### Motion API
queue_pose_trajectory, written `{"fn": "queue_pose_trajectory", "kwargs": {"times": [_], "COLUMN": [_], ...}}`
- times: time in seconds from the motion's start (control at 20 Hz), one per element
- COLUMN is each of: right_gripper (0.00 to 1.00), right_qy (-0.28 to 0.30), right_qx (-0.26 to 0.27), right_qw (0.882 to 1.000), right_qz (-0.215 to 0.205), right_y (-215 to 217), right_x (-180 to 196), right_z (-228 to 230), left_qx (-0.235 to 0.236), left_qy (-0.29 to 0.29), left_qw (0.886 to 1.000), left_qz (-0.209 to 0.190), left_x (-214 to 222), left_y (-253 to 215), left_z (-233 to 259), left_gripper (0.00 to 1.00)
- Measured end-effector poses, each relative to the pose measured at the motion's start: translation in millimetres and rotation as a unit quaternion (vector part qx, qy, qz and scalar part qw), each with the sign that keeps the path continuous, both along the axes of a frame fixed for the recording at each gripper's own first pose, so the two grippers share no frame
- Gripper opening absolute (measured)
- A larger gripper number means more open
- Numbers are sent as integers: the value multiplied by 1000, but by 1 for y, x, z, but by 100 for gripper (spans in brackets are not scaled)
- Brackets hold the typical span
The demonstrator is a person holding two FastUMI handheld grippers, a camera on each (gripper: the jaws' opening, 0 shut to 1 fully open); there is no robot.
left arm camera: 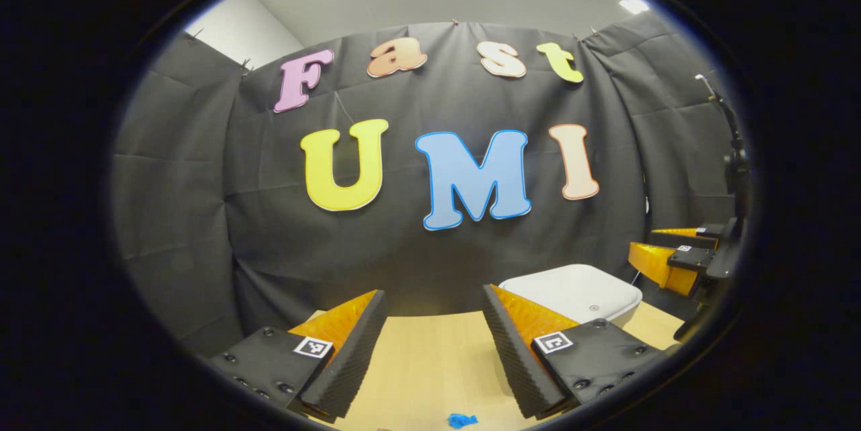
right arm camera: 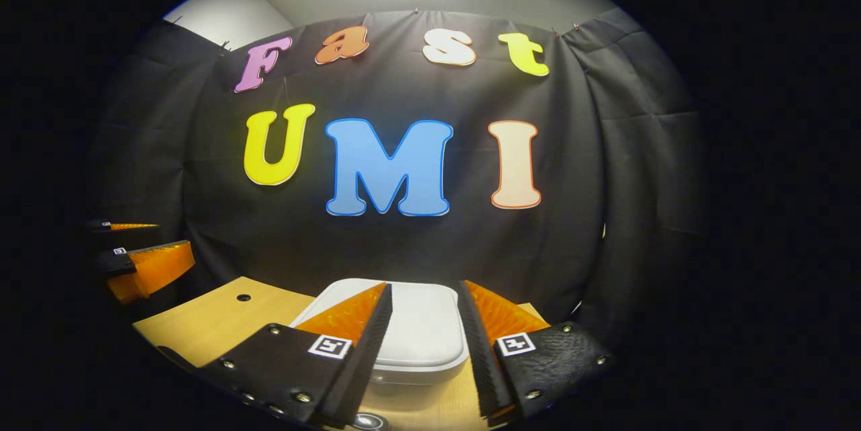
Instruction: Press the lid of the desktop garbage bin to open it, pick up the crumpled paper on the desktop and throw it into the bin, then pick up the pop can on the desktop and drop it into the bin, and finally close the garbage bin lid.
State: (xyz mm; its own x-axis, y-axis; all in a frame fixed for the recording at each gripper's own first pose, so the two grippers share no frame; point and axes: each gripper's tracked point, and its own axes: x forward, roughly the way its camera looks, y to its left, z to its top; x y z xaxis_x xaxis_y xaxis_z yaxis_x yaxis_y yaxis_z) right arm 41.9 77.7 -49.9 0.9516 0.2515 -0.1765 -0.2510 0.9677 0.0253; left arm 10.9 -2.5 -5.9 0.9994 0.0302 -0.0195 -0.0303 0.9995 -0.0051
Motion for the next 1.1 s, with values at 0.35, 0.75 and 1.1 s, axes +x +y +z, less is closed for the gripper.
{"fn": "queue_pose_trajectory", "kwargs": {"times": [0.35, 0.75, 1.1], "right_gripper": [1, 1, 1], "right_qy": [57, 79, 107], "right_qx": [12, 7, 5], "right_qw": [998, 997, 994], "right_qz": [-3, -4, 8], "right_y": [5, 7, 13], "right_x": [4, 10, 10], "right_z": [-30, -44, -64], "left_qx": [4, 2, -2], "left_qy": [1, 3, 6], "left_qw": [1000, 1000, 1000], "left_qz": [0, 3, 3], "left_x": [7, 9, 6], "left_y": [0, 4, 5], "left_z": [-1, -4, -7], "left_gripper": [96, 95, 94]}}
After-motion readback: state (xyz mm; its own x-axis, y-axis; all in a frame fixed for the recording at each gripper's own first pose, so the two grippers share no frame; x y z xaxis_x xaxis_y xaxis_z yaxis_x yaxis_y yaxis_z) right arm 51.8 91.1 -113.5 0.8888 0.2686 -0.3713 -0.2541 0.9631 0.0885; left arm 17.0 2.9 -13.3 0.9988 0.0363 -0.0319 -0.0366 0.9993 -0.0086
